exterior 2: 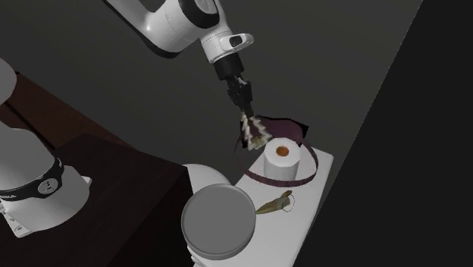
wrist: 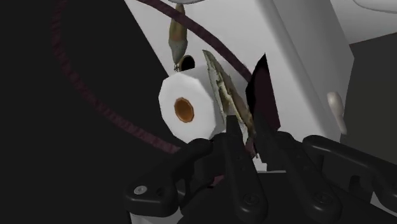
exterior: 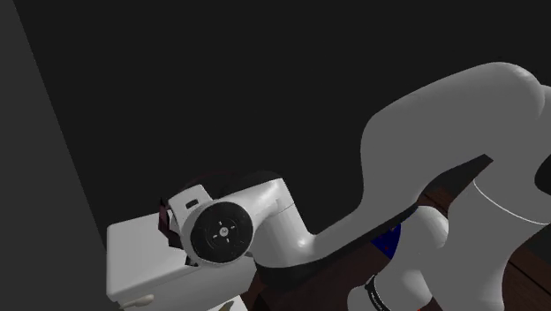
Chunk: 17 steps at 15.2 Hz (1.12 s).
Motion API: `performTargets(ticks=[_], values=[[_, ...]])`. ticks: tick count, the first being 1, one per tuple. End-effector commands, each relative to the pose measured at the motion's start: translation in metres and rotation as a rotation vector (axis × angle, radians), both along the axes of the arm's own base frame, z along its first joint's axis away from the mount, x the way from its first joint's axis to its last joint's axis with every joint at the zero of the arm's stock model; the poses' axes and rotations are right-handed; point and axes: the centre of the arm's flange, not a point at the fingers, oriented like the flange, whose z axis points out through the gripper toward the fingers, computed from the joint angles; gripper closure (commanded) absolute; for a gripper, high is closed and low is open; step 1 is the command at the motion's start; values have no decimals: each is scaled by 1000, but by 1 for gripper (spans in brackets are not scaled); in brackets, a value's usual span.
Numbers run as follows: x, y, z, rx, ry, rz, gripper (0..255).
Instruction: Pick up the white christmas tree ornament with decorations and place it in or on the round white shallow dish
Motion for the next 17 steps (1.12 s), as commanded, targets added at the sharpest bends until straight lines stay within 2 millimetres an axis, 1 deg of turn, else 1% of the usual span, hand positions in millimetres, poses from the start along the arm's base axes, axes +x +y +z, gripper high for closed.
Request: performTargets(ticks=[1, 16, 17], values=[[1, -27, 3, 0, 1, 0, 255], [-16, -223, 22, 0, 1, 0, 255], [-17, -226, 22, 0, 1, 0, 255]])
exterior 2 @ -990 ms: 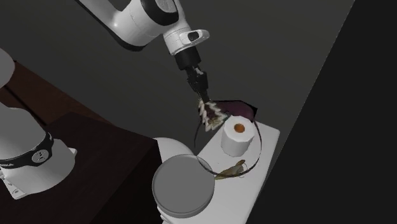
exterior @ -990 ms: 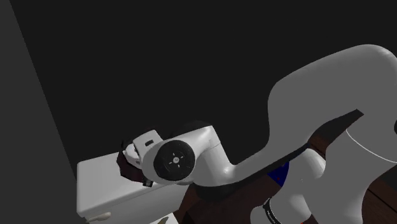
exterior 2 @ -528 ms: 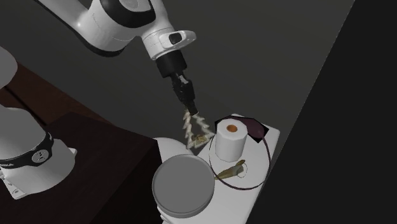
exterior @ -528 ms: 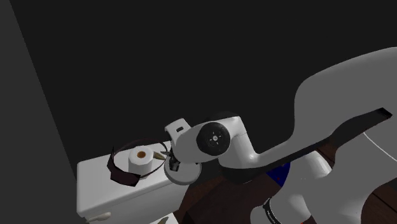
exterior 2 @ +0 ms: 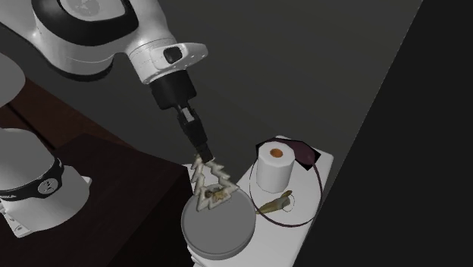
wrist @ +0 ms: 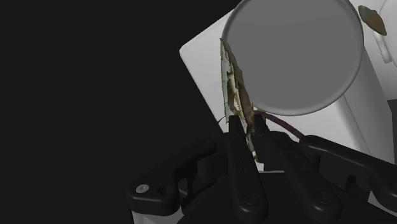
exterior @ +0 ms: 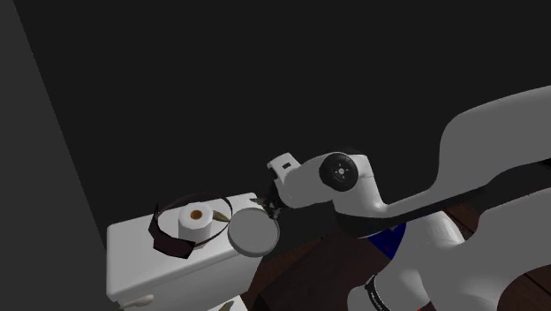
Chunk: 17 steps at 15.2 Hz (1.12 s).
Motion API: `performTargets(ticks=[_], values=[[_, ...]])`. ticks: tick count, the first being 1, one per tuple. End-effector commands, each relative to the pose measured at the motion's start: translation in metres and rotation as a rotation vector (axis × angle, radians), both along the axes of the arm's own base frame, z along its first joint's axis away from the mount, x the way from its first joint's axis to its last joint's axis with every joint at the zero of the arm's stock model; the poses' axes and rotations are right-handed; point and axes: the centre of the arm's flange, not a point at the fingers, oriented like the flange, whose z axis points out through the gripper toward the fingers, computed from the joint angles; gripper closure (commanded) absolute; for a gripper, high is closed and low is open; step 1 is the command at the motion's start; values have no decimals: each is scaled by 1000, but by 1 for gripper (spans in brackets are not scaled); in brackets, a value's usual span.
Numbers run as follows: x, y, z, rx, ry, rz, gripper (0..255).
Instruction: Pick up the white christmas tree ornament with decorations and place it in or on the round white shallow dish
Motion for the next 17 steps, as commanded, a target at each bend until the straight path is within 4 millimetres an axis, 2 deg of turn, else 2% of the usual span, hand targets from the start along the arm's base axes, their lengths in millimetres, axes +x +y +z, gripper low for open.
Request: performTargets(ticks=[1, 17], values=[[0, -8, -5, 0, 0, 1, 255], [0, -8, -90, 0, 0, 1, 255]])
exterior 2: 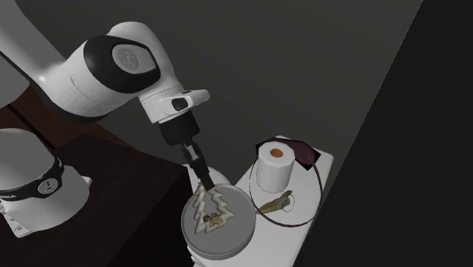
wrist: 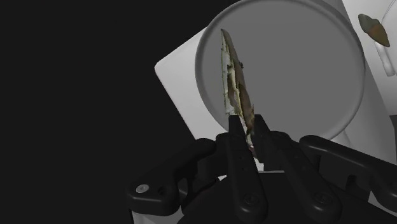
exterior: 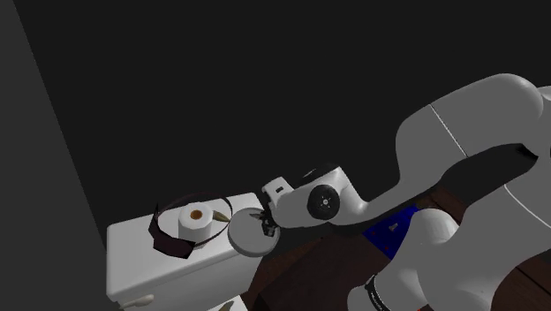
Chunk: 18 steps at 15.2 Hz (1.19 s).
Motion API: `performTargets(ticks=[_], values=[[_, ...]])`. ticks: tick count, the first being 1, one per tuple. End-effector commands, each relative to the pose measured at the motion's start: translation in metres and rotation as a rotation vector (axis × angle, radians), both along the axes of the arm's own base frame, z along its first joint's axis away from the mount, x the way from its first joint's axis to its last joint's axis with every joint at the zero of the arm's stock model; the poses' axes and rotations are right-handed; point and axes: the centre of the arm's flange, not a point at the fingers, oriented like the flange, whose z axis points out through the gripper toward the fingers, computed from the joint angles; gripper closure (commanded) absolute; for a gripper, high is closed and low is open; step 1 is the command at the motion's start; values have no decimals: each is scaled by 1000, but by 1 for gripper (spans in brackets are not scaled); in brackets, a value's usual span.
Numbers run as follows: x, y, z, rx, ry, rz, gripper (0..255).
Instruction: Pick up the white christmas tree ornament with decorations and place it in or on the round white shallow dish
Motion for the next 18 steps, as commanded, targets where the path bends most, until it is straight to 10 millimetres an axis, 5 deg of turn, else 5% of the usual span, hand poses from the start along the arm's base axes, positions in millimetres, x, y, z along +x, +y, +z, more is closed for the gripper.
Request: performTargets(ticks=[1, 9, 10, 15, 18], values=[[0, -1, -11, 1, 0, 0, 255], [0, -1, -18, 1, 0, 0, 255], [0, -1, -18, 1, 0, 0, 0], [0, -1, -18, 1, 0, 0, 0], [-20, 7, 16, 1, 0, 0, 0]])
